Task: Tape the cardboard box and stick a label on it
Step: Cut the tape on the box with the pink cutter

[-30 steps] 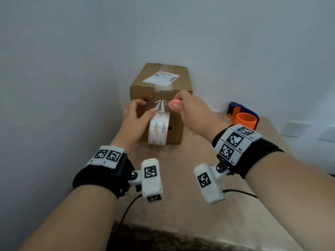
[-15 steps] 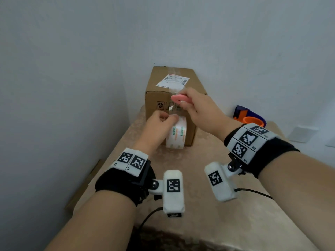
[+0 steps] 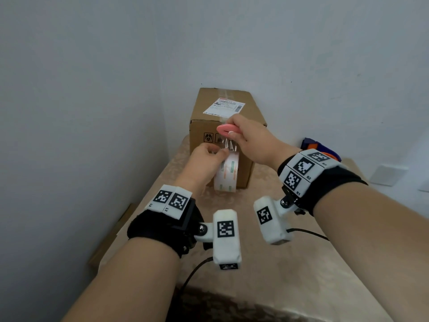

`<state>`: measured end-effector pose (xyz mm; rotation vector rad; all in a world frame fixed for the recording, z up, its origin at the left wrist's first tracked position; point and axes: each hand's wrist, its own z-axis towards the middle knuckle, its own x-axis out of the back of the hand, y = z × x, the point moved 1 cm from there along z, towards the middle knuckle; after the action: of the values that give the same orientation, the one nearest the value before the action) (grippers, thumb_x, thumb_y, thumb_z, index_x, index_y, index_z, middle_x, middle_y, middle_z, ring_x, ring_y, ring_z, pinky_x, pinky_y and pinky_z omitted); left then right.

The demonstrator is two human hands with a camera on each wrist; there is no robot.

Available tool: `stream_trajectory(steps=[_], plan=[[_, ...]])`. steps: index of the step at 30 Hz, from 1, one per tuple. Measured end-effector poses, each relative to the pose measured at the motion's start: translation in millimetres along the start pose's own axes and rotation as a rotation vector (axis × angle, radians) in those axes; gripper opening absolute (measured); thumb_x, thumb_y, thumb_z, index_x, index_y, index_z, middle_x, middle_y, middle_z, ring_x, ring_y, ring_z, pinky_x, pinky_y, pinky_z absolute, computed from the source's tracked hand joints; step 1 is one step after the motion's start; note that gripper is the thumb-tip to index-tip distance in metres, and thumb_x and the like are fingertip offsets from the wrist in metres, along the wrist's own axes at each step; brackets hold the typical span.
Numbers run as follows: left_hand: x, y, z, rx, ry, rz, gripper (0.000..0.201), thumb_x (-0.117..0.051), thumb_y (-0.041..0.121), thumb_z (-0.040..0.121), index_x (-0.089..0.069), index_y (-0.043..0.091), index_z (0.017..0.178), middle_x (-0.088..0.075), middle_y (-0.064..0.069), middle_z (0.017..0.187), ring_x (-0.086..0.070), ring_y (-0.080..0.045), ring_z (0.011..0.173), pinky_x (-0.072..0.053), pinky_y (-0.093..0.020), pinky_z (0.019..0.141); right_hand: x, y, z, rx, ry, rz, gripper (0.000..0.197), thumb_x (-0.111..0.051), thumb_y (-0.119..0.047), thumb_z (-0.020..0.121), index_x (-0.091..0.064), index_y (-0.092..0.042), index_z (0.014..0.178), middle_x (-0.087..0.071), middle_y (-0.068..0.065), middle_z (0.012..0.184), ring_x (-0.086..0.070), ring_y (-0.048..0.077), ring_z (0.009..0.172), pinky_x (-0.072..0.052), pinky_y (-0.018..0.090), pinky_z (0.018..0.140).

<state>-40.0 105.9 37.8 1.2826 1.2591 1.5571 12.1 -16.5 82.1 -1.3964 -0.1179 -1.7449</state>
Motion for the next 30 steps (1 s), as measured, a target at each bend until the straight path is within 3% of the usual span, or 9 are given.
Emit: stream_trajectory(steps=[3, 6, 8, 10, 13, 17, 21, 27, 30], plan=[[-0.5, 3.7, -0.9, -0.005, 0.003, 0.026, 0.038, -0.057, 0.030, 0.092, -0.056, 0.007, 0.122, -0.065, -0.008, 0.111, -0.062, -0.016, 0.090, -0.045, -0.024, 0.067, -2.1, -0.2, 0.4, -0.013, -0.032, -0.005, 0.015, -0.045, -0.018, 0.098, -0.053, -0.012, 0.109, -0.053, -0.005, 0.091, -0.049, 0.013, 0.080, -0.033, 0.015, 0.059], [-1.0, 7.3, -2.9, -0.010, -0.008, 0.031, 0.035, -0.057, 0.028, 0.092, -0.057, 0.005, 0.119, -0.067, -0.011, 0.110, -0.063, -0.023, 0.097, -0.049, -0.031, 0.077, -2.6, -2.0, 1.1, -0.017, -0.084, -0.057, 0.016, -0.045, -0.016, 0.097, -0.053, -0.013, 0.111, -0.054, -0.002, 0.094, -0.049, 0.015, 0.083, -0.035, 0.021, 0.062], [-1.8, 7.2, -3.1, -0.013, -0.018, 0.027, 0.022, -0.056, 0.027, 0.092, -0.060, 0.010, 0.105, -0.068, -0.010, 0.103, -0.064, -0.023, 0.095, -0.050, -0.035, 0.082, -1.6, -3.4, 2.1, -0.020, -0.097, -0.074, 0.018, -0.044, -0.016, 0.097, -0.052, -0.012, 0.113, -0.055, 0.000, 0.097, -0.049, 0.015, 0.086, -0.035, 0.023, 0.068], [-2.6, 7.2, -2.9, -0.014, -0.018, 0.022, 0.011, -0.055, 0.025, 0.093, -0.059, 0.016, 0.087, -0.068, -0.009, 0.096, -0.064, -0.023, 0.091, -0.050, -0.037, 0.085, -0.7, -4.1, 2.3, -0.020, -0.089, -0.075, 0.019, -0.044, -0.016, 0.098, -0.052, -0.011, 0.114, -0.053, -0.002, 0.097, -0.047, 0.014, 0.085, -0.033, 0.020, 0.062], [-3.7, 6.7, -1.6, -0.008, -0.004, 0.018, 0.016, -0.056, 0.025, 0.092, -0.057, 0.021, 0.076, -0.068, -0.011, 0.094, -0.064, -0.024, 0.088, -0.051, -0.040, 0.086, -0.7, -3.6, 1.6, -0.017, -0.089, -0.075, 0.020, -0.044, -0.015, 0.098, -0.051, -0.010, 0.115, -0.053, -0.001, 0.097, -0.047, 0.013, 0.085, -0.033, 0.020, 0.060], [-3.9, 6.3, -2.1, -0.006, 0.001, 0.029, 0.015, -0.055, 0.026, 0.093, -0.062, 0.013, 0.092, -0.069, -0.011, 0.095, -0.063, -0.023, 0.086, -0.049, -0.035, 0.078, -1.9, -3.5, 1.3, -0.028, -0.103, -0.067, 0.019, -0.043, -0.014, 0.098, -0.051, -0.011, 0.115, -0.056, 0.002, 0.100, -0.049, 0.015, 0.087, -0.034, 0.026, 0.073], [-2.2, 7.0, -3.9, 0.008, 0.002, 0.024, 0.027, -0.056, 0.028, 0.092, -0.064, 0.007, 0.107, -0.071, -0.013, 0.102, -0.067, -0.027, 0.093, -0.051, -0.037, 0.082, -0.7, -6.8, -1.0, -0.031, -0.104, -0.072, 0.021, -0.042, -0.013, 0.098, -0.051, -0.009, 0.117, -0.052, -0.003, 0.101, -0.046, 0.012, 0.089, -0.033, 0.018, 0.064], [-3.2, 8.3, -5.4, -0.009, -0.003, 0.042, 0.017, -0.054, 0.026, 0.093, -0.060, 0.016, 0.080, -0.071, -0.019, 0.103, -0.061, -0.022, 0.081, -0.046, -0.030, 0.071, -2.7, -7.7, -3.3, -0.031, -0.094, -0.067, 0.022, -0.041, -0.011, 0.098, -0.051, -0.008, 0.117, -0.060, 0.007, 0.115, -0.046, 0.012, 0.091, -0.034, 0.023, 0.074], [-5.6, 5.3, -1.4, 0.000, 0.011, 0.053, 0.020, -0.055, 0.026, 0.092, -0.056, 0.018, 0.074, -0.070, -0.021, 0.102, -0.061, -0.024, 0.083, -0.045, -0.032, 0.073, -2.7, -6.5, -3.6, -0.035, -0.088, -0.051, 0.021, -0.041, -0.012, 0.098, -0.050, -0.009, 0.116, -0.057, 0.003, 0.107, -0.047, 0.013, 0.091, -0.034, 0.024, 0.075]])
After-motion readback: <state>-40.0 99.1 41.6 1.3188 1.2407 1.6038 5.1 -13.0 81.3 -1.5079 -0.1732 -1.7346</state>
